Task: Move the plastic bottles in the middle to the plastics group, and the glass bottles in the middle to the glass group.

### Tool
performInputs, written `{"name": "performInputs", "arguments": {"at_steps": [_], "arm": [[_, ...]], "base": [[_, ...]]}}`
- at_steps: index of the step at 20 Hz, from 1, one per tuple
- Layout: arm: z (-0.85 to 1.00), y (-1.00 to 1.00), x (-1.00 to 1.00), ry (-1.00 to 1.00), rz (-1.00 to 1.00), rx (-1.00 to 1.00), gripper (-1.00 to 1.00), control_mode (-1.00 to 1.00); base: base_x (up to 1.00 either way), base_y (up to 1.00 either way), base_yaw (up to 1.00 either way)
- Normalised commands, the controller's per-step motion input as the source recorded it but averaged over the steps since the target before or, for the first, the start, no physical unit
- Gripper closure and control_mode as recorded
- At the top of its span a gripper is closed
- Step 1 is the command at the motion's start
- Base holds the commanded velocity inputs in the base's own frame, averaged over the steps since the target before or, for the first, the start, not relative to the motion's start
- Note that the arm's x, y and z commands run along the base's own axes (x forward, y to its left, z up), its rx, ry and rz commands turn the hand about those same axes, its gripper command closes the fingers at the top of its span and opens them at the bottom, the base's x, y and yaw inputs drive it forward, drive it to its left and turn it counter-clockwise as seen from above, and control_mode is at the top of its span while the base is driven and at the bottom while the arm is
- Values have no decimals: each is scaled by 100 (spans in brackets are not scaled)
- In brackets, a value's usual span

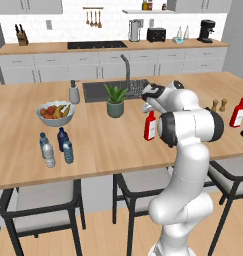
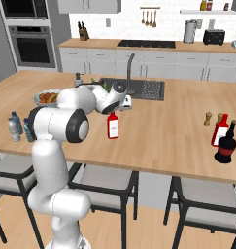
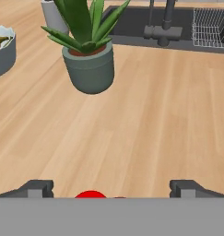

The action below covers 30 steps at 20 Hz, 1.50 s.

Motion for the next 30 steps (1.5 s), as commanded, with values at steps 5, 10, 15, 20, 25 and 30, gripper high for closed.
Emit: {"name": "performInputs", "arguments": {"at_steps": [5, 10, 15, 20, 25, 30], "arm": [[-5, 0, 0, 0, 0, 0, -100, -100], [-14, 0, 0, -6, 0, 0, -100, -100], [-9, 0, 0, -3, 0, 0, -100, -100], [0, 0, 0, 0, 0, 0, -100, -100], [0, 0, 0, 0, 0, 0, 100, -100], [0, 0, 0, 0, 0, 0, 100, -100]], "base": [[0, 0, 0], [0, 0, 0], [0, 0, 0], [0, 0, 0], [0, 0, 0], [0, 0, 0]]}}
